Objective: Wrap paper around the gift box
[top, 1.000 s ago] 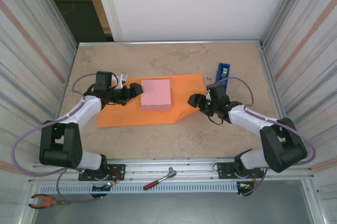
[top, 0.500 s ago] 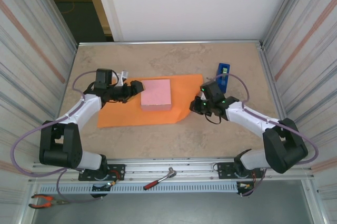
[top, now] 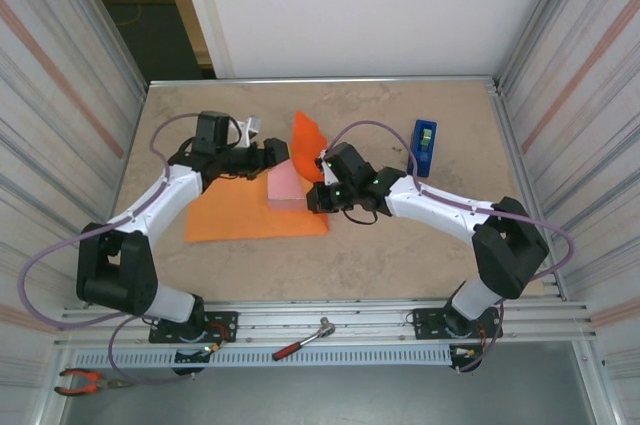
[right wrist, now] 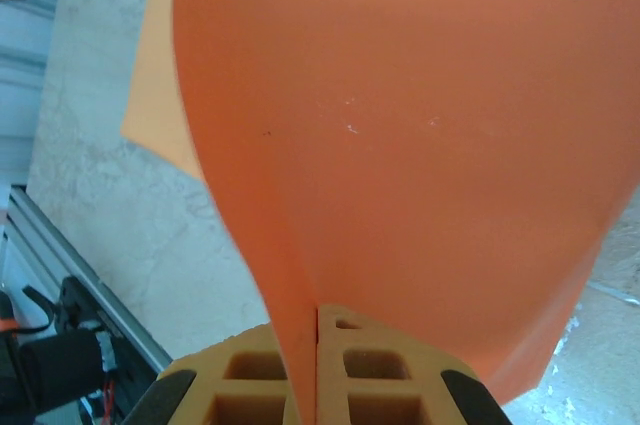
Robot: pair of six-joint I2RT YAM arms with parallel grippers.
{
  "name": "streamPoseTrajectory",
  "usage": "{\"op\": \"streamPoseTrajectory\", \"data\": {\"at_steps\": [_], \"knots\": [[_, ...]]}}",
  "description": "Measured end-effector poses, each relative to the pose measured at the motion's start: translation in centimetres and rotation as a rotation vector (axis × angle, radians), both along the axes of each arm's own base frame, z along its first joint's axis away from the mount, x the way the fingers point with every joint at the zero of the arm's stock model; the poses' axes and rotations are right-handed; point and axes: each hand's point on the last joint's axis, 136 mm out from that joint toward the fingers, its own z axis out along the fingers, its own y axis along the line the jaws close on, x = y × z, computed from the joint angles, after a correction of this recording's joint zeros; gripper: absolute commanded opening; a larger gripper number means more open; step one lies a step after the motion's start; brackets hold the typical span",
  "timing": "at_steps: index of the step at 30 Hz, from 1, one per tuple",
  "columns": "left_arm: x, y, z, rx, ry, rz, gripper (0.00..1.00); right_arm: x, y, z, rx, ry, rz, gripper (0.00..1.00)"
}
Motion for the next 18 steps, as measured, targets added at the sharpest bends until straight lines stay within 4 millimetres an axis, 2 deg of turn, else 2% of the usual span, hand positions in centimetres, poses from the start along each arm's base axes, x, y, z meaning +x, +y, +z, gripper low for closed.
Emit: {"op": "streamPoseTrajectory", "data": {"at_steps": [11,14,16,18], "knots": [[0.8,-2.0,-3.0,0.052,0.078,-0.027,0.8,-0.4,0.3,-0.2,-0.001,0.0,0.025,0.06],[1.0,-2.1,-3.8,0.063,0.096,-0.026,0.71,-0.5,0.4,-0.4,-0.004,0.004,0.032,0.07],[1.1,-2.1,-4.2,0.068,0.1,-0.028,0.6,-0.6,0.5,-0.6,-0.004,0.01,0.038,0.08],[1.2,-2.2,-4.4,0.07,0.1,-0.034,0.45,-0.7,0.6,-0.7,-0.003,0.014,0.043,0.11]]}}
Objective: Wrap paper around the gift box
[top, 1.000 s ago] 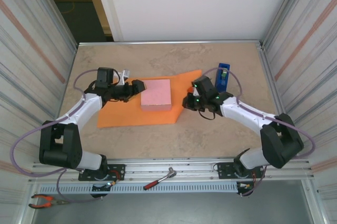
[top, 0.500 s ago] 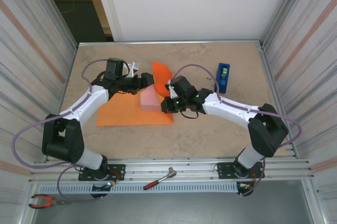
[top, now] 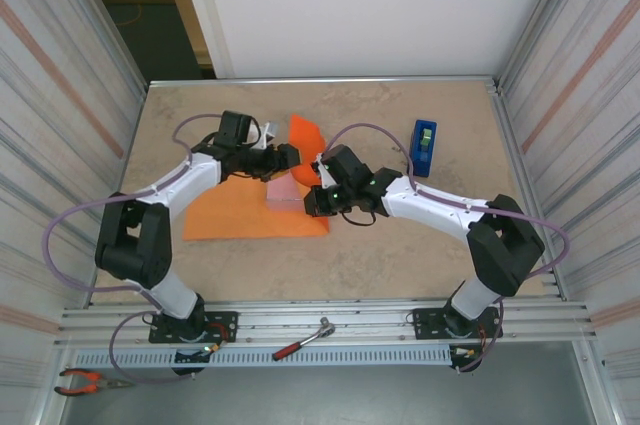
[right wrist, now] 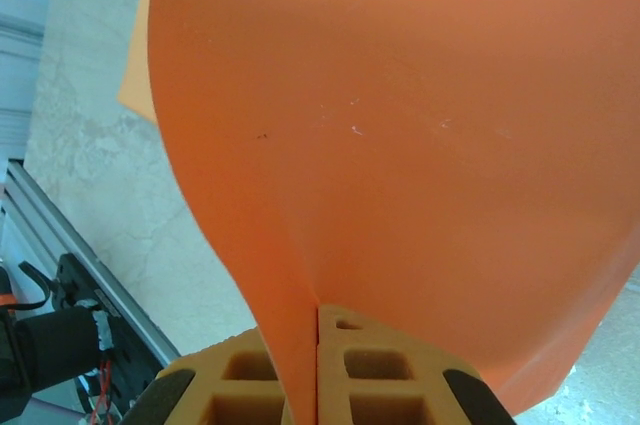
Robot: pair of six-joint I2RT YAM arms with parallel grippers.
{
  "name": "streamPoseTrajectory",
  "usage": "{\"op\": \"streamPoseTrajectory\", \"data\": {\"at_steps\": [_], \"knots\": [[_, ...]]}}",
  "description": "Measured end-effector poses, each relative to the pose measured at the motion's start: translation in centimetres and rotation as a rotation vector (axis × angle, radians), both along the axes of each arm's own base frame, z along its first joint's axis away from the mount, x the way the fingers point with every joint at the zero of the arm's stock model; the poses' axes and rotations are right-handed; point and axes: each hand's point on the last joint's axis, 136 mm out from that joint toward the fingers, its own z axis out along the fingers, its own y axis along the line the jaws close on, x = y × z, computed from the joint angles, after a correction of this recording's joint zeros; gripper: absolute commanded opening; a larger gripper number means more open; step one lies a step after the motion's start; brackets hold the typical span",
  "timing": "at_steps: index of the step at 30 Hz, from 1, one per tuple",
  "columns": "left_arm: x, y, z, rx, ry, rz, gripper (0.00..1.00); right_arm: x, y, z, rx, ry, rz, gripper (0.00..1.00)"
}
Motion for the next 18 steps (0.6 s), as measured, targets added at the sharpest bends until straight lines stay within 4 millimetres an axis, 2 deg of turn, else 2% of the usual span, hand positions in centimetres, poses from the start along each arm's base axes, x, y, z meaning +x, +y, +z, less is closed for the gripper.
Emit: {"op": "streamPoseTrajectory", "data": {"at_steps": [3,5,6,10,14,18], "knots": [[0.1,-0.1,-0.3,0.001,0.006,-0.005,0.2,0.0,0.0,0.0,0.001,-0.001,0.005,0.21],[0.1,-0.2,-0.5,-0.001,0.006,-0.012,0.01,0.0,0.0,0.0,0.002,0.001,0.004,0.34],[0.1,-0.2,-0.5,0.001,0.003,-0.017,0.0,0.0,0.0,0.0,0.003,0.001,0.002,0.39],[0.2,0.0,-0.5,-0.001,-0.005,-0.021,0.0,0.6,-0.5,0.2,0.008,0.004,-0.01,0.49],[0.5,1.2,-0.5,-0.005,-0.004,0.008,0.0,2.0,-1.6,1.3,0.037,-0.007,-0.05,0.6],[0.1,2.8,-0.9,0.001,0.005,0.04,0.0,3.5,-2.7,2.7,0.07,-0.032,-0.091,0.62]]}}
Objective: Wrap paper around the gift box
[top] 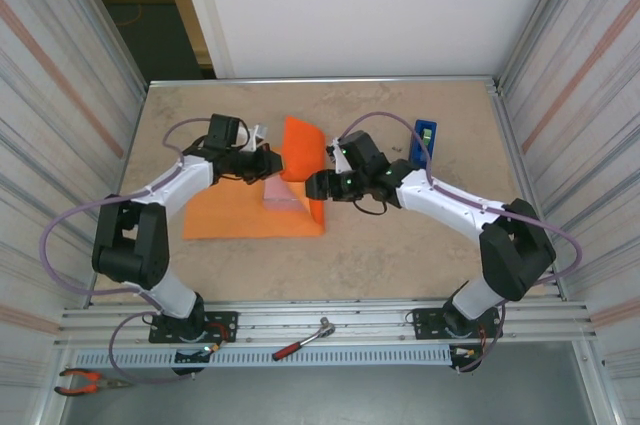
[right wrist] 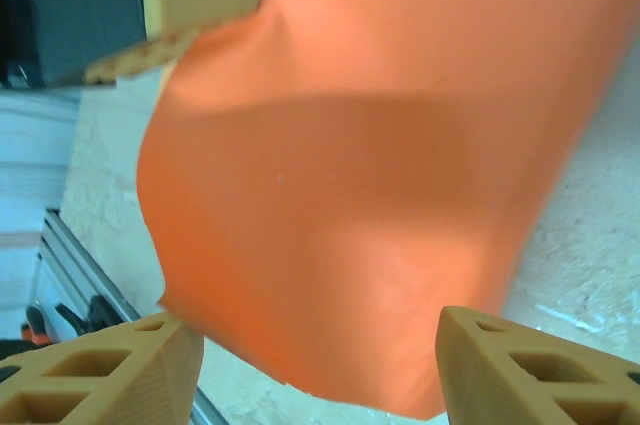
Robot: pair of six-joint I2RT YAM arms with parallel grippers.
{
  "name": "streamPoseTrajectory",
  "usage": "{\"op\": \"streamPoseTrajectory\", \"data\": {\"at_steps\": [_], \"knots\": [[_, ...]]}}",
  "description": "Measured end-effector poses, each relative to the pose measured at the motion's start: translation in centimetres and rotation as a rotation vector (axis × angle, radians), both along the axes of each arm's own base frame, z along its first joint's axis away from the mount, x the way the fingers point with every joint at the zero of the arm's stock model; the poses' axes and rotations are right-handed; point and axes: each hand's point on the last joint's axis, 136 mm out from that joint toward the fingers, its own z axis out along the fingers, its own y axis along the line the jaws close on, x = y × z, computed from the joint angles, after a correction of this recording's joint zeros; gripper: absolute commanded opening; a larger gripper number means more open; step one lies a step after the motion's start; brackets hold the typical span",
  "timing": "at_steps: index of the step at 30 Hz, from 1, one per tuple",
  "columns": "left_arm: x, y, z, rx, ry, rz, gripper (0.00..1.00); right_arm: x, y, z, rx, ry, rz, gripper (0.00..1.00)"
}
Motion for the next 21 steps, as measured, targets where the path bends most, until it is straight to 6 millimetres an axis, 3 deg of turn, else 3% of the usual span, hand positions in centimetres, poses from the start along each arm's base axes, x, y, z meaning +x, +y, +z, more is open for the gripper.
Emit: {"op": "streamPoseTrajectory", "data": {"at_steps": [4,11,18,20,21], "knots": [[-0.6,0.8,-0.6,0.008,0.008,0.011,0.0,1.3,-0.4,0.0,0.011,0.006,-0.024,0.57],[-1.6,1.2,-2.1,0.028,0.034,0.008,0.0,3.9,2.3,-0.7,0.035,0.026,-0.018,0.43],[-1.3,1.8,-2.1,0.039,0.028,0.026,0.0,4.3,3.6,-4.0,0.002,0.079,-0.01,0.34],[-1.2,1.9,-2.1,0.039,0.028,0.031,0.06,4.2,3.7,-5.0,-0.011,0.095,-0.009,0.32],[-1.1,2.0,-2.1,0.039,0.028,0.033,0.14,4.1,3.7,-5.4,-0.017,0.102,-0.007,0.31]]}}
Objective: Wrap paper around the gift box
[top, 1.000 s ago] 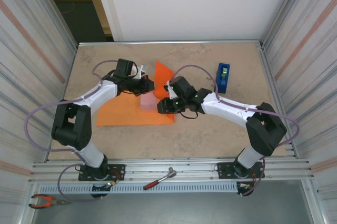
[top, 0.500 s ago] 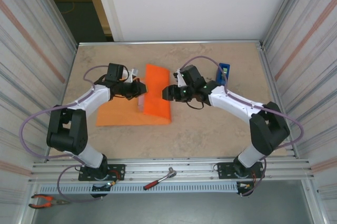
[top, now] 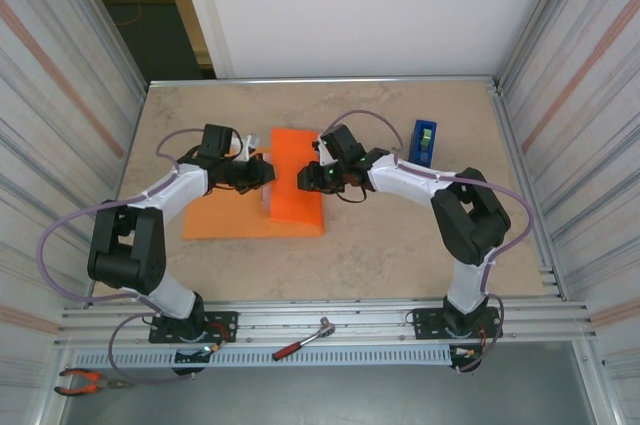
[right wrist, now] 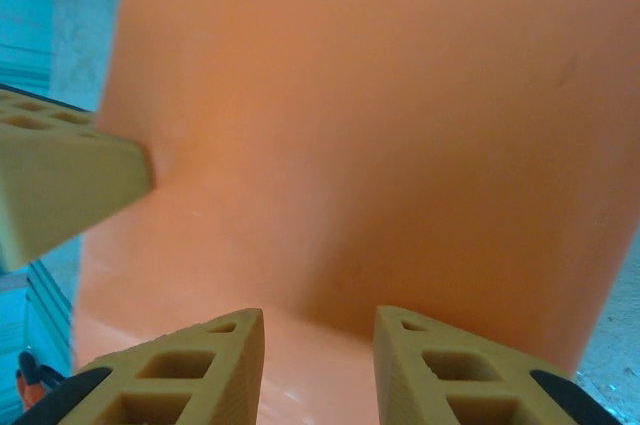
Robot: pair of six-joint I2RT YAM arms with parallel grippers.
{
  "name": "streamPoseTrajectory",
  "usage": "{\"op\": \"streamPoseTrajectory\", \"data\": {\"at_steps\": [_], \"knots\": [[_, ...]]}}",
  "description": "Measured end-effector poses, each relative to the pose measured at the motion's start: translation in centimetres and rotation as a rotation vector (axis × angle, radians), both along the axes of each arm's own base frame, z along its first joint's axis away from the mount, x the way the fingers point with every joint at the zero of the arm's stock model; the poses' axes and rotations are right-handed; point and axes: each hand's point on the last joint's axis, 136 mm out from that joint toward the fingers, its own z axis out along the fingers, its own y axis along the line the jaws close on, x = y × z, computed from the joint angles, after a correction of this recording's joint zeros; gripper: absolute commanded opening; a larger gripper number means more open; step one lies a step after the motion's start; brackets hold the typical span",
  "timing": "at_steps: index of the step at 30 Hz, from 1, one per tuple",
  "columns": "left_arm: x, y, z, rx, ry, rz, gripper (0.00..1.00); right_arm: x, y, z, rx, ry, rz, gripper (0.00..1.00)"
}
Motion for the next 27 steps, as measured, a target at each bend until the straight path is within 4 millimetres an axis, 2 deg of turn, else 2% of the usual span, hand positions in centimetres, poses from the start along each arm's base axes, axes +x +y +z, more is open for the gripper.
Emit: {"op": "streamPoseTrajectory", "data": {"at_steps": [4,7,10,13,17,24,27], "knots": [[0.4,0.8,-0.1,0.009,-0.003,0.021,0.53,0.1,0.1,-0.4,0.0,0.007,-0.005,0.29],[1.0,2.0,-0.3,0.025,-0.002,0.064,0.69,0.1,0.1,-0.5,0.002,0.011,-0.01,0.29],[1.5,3.0,-0.3,0.044,-0.007,0.092,0.74,0.1,0.1,-0.5,0.002,0.012,-0.012,0.29],[2.1,3.1,-0.2,0.052,-0.01,0.095,0.77,0.1,0.1,-0.5,0.004,0.011,-0.013,0.29],[3.0,2.8,-0.5,0.059,-0.009,0.083,0.79,0.1,0.1,-0.4,0.006,0.009,-0.012,0.28],[3.3,1.5,-2.3,0.105,0.023,0.029,0.83,0.2,0.2,-0.4,0.011,0.004,-0.012,0.28],[3.2,1.2,-2.6,0.129,0.019,0.016,0.8,0.2,0.2,-0.4,0.012,0.003,-0.013,0.28]]}}
